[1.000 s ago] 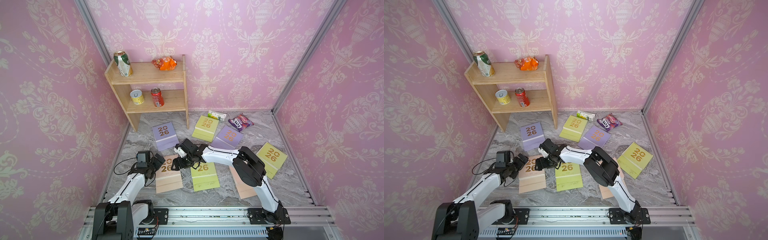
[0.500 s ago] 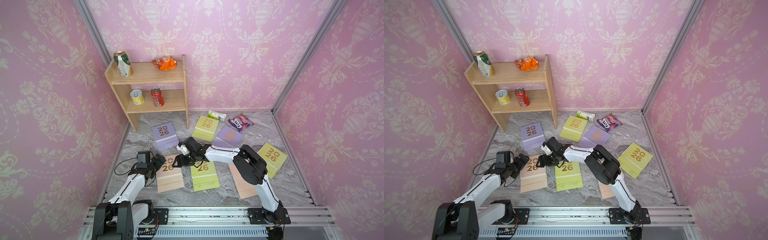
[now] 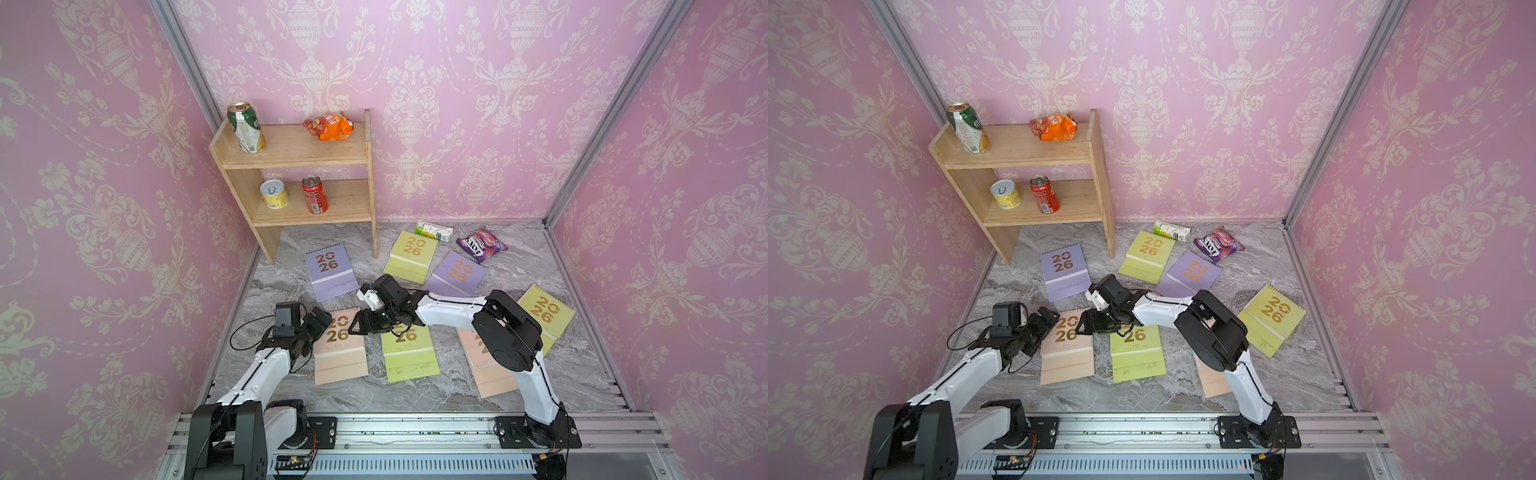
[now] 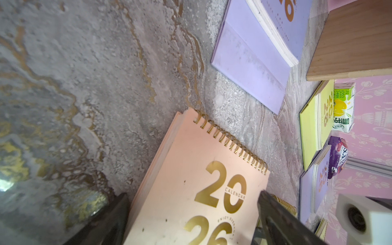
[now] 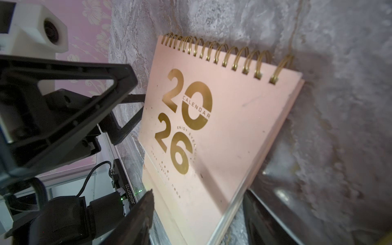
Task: Stack the calendars
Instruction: Pick up the calendar at the center of the board.
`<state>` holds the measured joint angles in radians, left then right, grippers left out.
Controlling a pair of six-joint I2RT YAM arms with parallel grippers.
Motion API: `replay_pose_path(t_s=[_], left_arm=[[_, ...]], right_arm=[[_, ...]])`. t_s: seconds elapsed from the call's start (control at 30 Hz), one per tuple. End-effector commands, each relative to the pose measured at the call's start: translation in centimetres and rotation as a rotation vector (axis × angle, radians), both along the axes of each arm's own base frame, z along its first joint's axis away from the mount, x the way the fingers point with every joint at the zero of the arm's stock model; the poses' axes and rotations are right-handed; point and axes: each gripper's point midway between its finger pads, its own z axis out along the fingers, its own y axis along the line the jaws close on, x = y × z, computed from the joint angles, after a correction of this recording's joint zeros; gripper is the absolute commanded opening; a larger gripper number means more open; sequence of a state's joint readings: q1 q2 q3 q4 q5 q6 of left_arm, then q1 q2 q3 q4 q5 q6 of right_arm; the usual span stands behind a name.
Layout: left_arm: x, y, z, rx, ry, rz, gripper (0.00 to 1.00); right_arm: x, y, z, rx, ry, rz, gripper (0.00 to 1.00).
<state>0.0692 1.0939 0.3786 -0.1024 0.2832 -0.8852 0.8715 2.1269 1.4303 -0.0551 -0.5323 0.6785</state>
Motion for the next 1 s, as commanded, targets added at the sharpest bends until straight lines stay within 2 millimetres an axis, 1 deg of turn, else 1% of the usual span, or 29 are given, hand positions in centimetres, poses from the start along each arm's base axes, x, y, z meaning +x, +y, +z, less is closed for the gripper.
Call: replay_pose_path(t_s=[0.0, 0.17, 0.27, 0.37, 0.53, 0.67, 0.8, 0.87, 0.97], left_arm=[[0.0, -1.4, 0.3, -0.067, -0.017, -0.046, 0.95], [0.2, -1.7, 0.5, -0.079, -0.036, -0.058, 0.95], [0.5, -1.8, 0.9, -0.084, -0.057, -0.064, 0.95], [0.6, -1.9, 1.1, -0.087, -0.07, -0.069, 0.95], [0.8, -2.1, 1.6, -0.094, -0.094, -0.076, 0.95], [0.8, -2.2, 1.9, -0.098, -0.108, -0.08, 0.95], [1.0, -2.3, 2.4, -0.099, -0.131, -0.085, 0.95], [1.0, -2.3, 2.7, -0.097, -0.143, -0.088, 0.95], [1.1, -2.3, 3.0, -0.092, -0.156, -0.093, 0.95]], right_arm=[[-0.6, 1.7, 5.1, 0.15, -0.058, 0.059, 0.66], [-0.7, 1.7, 5.7, 0.168, -0.06, 0.064, 0.65], [-0.8, 1.7, 5.7, 0.171, -0.055, 0.063, 0.63], [-0.8, 1.7, 5.3, 0.165, -0.046, 0.061, 0.62], [-0.9, 1.6, 4.4, 0.148, -0.03, 0.055, 0.56], [-0.8, 1.6, 4.3, 0.147, -0.025, 0.052, 0.49], [-0.8, 1.6, 4.1, 0.139, -0.02, 0.046, 0.41], [-0.8, 1.6, 4.0, 0.138, -0.019, 0.045, 0.33], [-0.7, 1.6, 4.0, 0.135, -0.02, 0.039, 0.19]])
